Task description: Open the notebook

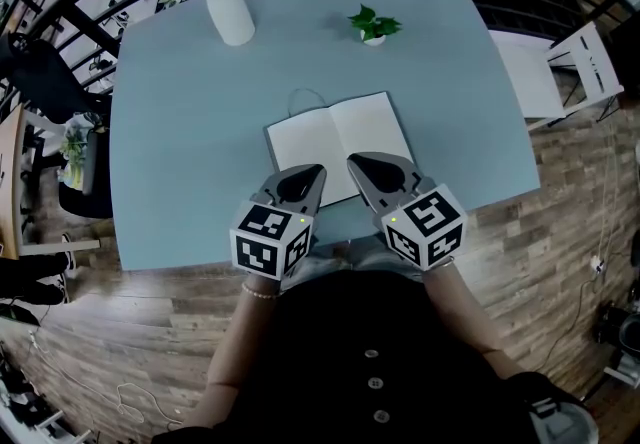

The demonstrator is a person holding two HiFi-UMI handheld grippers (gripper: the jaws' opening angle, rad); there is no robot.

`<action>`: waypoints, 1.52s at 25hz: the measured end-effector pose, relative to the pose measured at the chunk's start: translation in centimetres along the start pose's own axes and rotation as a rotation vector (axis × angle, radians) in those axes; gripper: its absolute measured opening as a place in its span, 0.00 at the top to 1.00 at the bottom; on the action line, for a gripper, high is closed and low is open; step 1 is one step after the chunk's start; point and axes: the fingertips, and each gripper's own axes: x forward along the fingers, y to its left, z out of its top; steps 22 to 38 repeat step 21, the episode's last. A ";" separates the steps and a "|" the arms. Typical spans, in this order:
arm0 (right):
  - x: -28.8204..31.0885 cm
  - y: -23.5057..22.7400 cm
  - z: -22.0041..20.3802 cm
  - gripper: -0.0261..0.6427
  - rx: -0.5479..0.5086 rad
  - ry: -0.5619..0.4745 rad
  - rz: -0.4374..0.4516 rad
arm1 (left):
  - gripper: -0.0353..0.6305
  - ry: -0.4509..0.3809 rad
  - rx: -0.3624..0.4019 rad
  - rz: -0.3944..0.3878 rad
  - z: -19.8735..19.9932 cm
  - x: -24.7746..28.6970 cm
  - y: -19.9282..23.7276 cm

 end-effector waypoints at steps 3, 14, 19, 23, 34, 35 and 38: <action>0.1 -0.1 0.0 0.96 0.001 -0.001 0.000 | 0.92 0.002 0.000 -0.003 0.0 0.1 -0.1; 0.5 -0.2 -0.5 0.96 0.002 0.016 0.007 | 0.92 0.012 0.008 -0.003 -0.1 0.4 0.0; 0.8 -0.2 -0.5 0.96 -0.003 0.020 0.012 | 0.92 0.011 -0.001 0.004 -0.2 0.4 0.3; 1.1 -0.2 -0.4 0.96 -0.004 0.018 0.014 | 0.92 0.011 -0.003 0.008 -0.2 0.4 0.6; 1.1 -0.2 -0.4 0.96 -0.004 0.018 0.014 | 0.92 0.011 -0.003 0.008 -0.2 0.4 0.6; 1.1 -0.2 -0.4 0.96 -0.004 0.018 0.014 | 0.92 0.011 -0.003 0.008 -0.2 0.4 0.6; 1.1 -0.2 -0.4 0.96 -0.004 0.018 0.014 | 0.92 0.011 -0.003 0.008 -0.2 0.4 0.6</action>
